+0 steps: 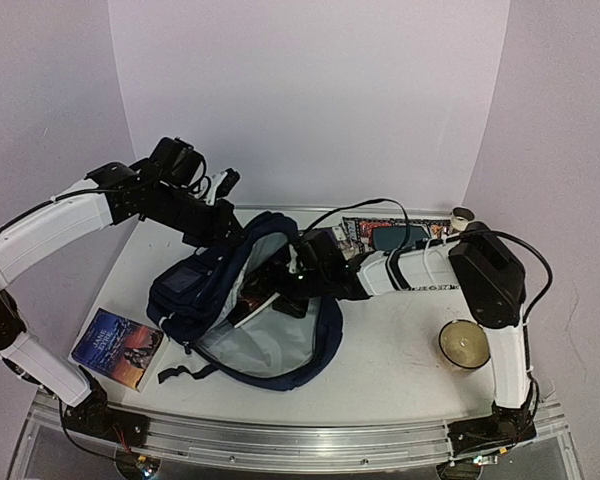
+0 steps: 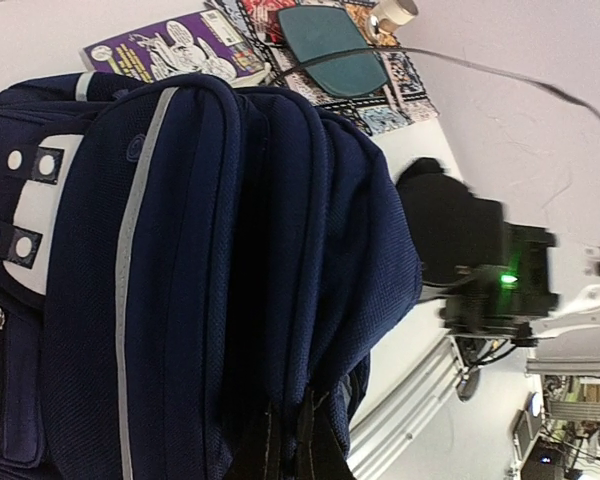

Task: Pack the student bag
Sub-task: Place the book in the largest pocket of the bag, then place the largest pocket of the bag in the student bag.

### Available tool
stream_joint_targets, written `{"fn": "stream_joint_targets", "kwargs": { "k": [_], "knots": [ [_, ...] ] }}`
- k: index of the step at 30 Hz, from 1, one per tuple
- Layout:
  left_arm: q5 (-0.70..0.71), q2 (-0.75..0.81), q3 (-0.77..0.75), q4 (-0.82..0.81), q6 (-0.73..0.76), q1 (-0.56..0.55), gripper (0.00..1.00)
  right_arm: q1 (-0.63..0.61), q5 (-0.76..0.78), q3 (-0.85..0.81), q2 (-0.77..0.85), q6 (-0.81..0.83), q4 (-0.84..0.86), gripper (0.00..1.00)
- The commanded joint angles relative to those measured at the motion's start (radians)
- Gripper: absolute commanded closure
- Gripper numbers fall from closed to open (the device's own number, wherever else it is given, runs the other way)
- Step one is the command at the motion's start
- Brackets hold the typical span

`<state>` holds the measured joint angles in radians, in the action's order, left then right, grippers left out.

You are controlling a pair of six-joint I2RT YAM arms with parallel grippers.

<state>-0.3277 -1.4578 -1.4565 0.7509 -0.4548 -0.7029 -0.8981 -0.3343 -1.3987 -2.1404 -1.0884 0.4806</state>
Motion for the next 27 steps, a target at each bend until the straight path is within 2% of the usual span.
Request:
{"fn": "stream_joint_targets", "kwargs": {
  "k": [1,13,19,24,27],
  "knots": [
    [0.132,0.029,0.011,-0.104,0.056,0.017,1.0,-0.001,0.046,0.052,0.152,0.142,-0.133,0.02],
    [0.306,-0.086,0.074,-0.106,0.155,0.031,0.99,0.028,0.263,0.323,0.479,0.342,-0.188,0.02],
    [0.379,-0.084,0.121,-0.123,0.092,0.033,0.74,0.04,0.334,0.379,0.616,0.481,-0.189,0.02],
    [0.458,-0.042,0.168,-0.129,0.001,0.036,0.35,0.047,0.334,0.361,0.639,0.557,-0.199,0.02],
    [0.529,-0.009,0.206,-0.129,-0.052,0.043,0.21,0.06,0.326,0.368,0.635,0.561,-0.203,0.02]
  ]
}}
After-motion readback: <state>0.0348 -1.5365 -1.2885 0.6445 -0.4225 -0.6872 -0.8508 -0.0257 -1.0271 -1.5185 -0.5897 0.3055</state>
